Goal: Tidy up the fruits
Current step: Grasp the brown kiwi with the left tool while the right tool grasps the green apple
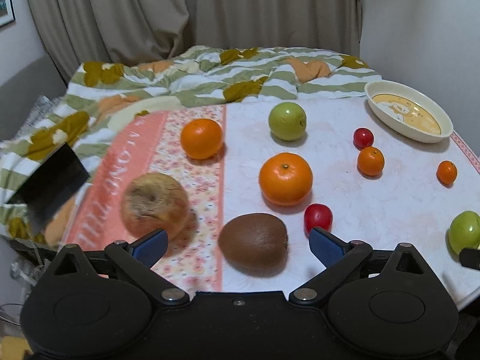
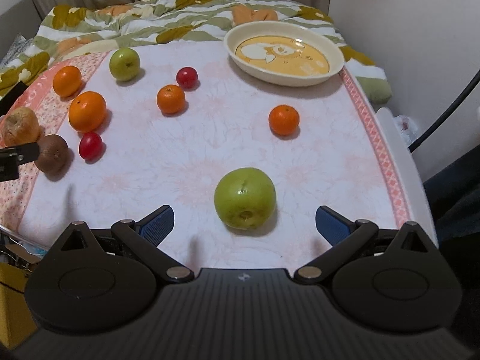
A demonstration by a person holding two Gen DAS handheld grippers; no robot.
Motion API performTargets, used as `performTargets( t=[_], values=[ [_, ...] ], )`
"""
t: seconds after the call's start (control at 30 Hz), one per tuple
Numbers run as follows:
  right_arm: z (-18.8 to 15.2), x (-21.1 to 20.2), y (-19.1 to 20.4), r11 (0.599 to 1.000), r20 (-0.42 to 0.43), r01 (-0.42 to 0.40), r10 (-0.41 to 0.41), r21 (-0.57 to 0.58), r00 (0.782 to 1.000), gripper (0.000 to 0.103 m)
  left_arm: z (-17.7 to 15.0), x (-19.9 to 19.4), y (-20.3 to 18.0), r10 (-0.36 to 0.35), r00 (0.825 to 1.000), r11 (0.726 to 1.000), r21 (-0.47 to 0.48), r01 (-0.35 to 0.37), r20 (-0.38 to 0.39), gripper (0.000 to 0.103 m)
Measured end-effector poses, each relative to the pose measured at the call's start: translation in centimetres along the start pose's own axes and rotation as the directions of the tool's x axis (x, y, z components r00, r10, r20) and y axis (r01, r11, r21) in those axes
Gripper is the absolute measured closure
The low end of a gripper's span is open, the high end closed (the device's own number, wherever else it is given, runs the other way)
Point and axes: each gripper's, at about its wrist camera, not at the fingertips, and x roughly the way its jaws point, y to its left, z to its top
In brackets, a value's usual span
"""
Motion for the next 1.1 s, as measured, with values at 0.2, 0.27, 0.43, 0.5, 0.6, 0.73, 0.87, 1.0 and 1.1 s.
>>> performTargets(
  t=[0.2, 0.27, 0.43, 0.5, 0.6, 0.73, 0.87, 1.0, 1.1],
  values=[
    [0.2, 1.9, -0.4, 1.0, -0.008, -0.012, 0.012, 0.008, 1.0, 0.0, -0.1, 2.8, 0.0, -0.031, 0.998, 0.999, -0.028, 0.029, -0.061, 0.011],
    [0.2, 2.4, -0.5, 1.0, -0.005, -0.017, 0.017, 0.013, 1.0, 0.0, -0.2, 3.2, 0.3, -0.04, 0.997, 0.998, -0.049, 0.037, -0.07, 0.011],
    [0.3, 3.0, -0.7, 1.0, -0.008, -0.022, 0.022, 0.017, 1.0, 0.0, -0.3, 4.0, 1.0, -0.077, 0.992, 0.992, -0.102, 0.067, -0.096, 0.024],
    [0.3, 3.1, -0.7, 1.0, -0.01, -0.02, 0.02, 0.019, 1.0, 0.0, -0.3, 4.2, 1.1, -0.09, 0.991, 0.99, -0.115, 0.079, -0.098, 0.025],
    [0.3, 3.2, -0.7, 1.0, -0.011, -0.019, 0.019, 0.016, 1.0, 0.0, -0.4, 4.1, 0.9, -0.117, 0.989, 0.987, -0.119, 0.105, -0.093, 0.034],
    [0.3, 3.5, -0.5, 1.0, -0.023, -0.027, 0.028, 0.013, 0.999, 0.008, -0.5, 3.9, 0.6, -0.103, 0.991, 0.99, -0.101, 0.095, -0.084, 0.034],
    [0.2, 3.8, -0.3, 0.999, -0.03, -0.033, 0.033, 0.01, 0.999, 0.017, -0.8, 3.6, 0.6, -0.099, 0.992, 0.992, -0.085, 0.092, -0.078, 0.035],
    [0.3, 3.9, 0.0, 1.0, -0.024, -0.029, 0.029, 0.011, 0.999, 0.023, -1.0, 3.3, 0.6, -0.093, 0.993, 0.993, -0.075, 0.087, -0.078, 0.035],
    [0.6, 3.9, 0.2, 1.0, -0.016, 0.001, -0.001, -0.006, 1.0, 0.033, -1.2, 3.0, 0.7, -0.092, 0.993, 0.993, -0.076, 0.086, -0.076, 0.035]
  ],
)
